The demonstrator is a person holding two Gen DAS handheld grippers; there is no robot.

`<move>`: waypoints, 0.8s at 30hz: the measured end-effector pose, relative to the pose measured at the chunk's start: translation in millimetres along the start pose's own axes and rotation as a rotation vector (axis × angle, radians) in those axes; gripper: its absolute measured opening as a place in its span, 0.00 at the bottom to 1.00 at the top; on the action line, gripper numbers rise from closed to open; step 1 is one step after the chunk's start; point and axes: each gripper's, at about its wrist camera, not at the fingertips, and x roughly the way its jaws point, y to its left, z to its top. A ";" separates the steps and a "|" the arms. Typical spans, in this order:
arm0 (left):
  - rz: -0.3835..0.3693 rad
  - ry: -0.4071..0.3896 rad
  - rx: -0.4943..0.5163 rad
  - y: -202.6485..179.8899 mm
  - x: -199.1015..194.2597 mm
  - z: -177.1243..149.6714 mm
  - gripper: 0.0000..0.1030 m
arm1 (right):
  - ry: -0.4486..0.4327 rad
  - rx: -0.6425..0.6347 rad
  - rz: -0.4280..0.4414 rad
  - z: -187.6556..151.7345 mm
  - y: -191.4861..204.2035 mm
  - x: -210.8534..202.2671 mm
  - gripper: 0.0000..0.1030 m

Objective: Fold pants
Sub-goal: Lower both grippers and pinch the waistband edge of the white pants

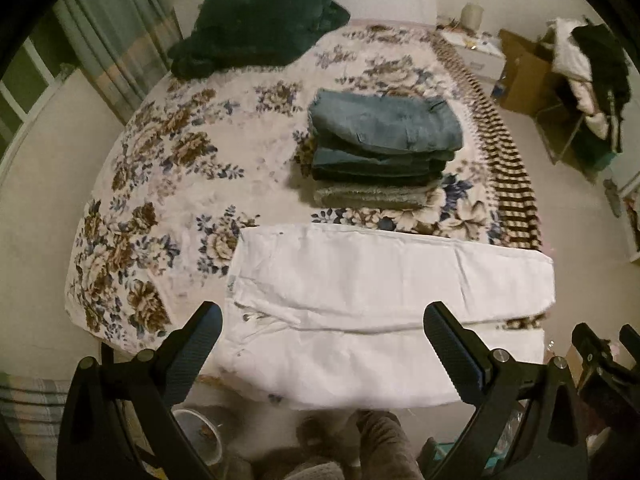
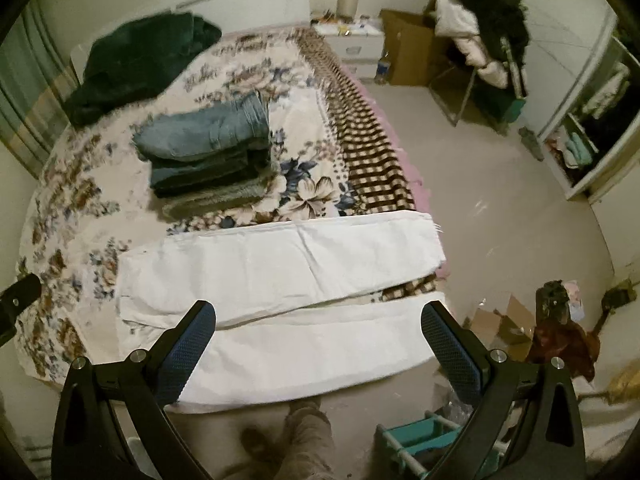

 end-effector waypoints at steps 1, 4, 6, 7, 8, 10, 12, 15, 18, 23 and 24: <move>0.008 0.007 0.001 -4.8 13.6 3.5 1.00 | 0.011 -0.013 0.002 10.7 0.3 18.8 1.00; 0.038 0.046 0.026 -25.8 69.1 17.1 1.00 | 0.044 -0.081 -0.019 40.7 2.6 92.4 1.00; 0.058 0.076 0.051 -36.5 106.9 22.4 1.00 | 0.078 -0.124 -0.043 58.8 3.5 150.5 1.00; 0.066 0.093 0.066 -40.8 125.0 24.0 1.00 | 0.093 -0.141 -0.052 63.3 6.6 173.8 1.00; 0.073 0.112 0.086 -48.0 152.0 26.8 1.00 | 0.111 -0.162 -0.061 68.1 8.1 201.6 1.00; 0.085 0.138 0.118 -59.5 189.3 29.5 1.00 | 0.144 -0.204 -0.081 73.6 13.9 254.2 1.00; 0.088 0.169 0.162 -72.5 231.9 30.3 1.00 | 0.180 -0.245 -0.095 77.0 21.5 310.6 1.00; 0.079 0.205 0.236 -92.0 289.3 33.2 1.00 | 0.234 -0.296 -0.112 68.9 32.1 381.1 1.00; 0.071 0.224 0.313 -109.0 334.6 38.1 1.00 | 0.284 -0.349 -0.135 62.7 39.7 440.3 1.00; 0.046 0.282 0.486 -133.2 404.3 45.5 1.00 | 0.354 -0.450 -0.136 53.1 54.5 496.4 0.99; 0.030 0.290 0.503 -134.1 410.8 46.7 1.00 | 0.362 -0.476 -0.125 54.0 57.9 504.5 0.98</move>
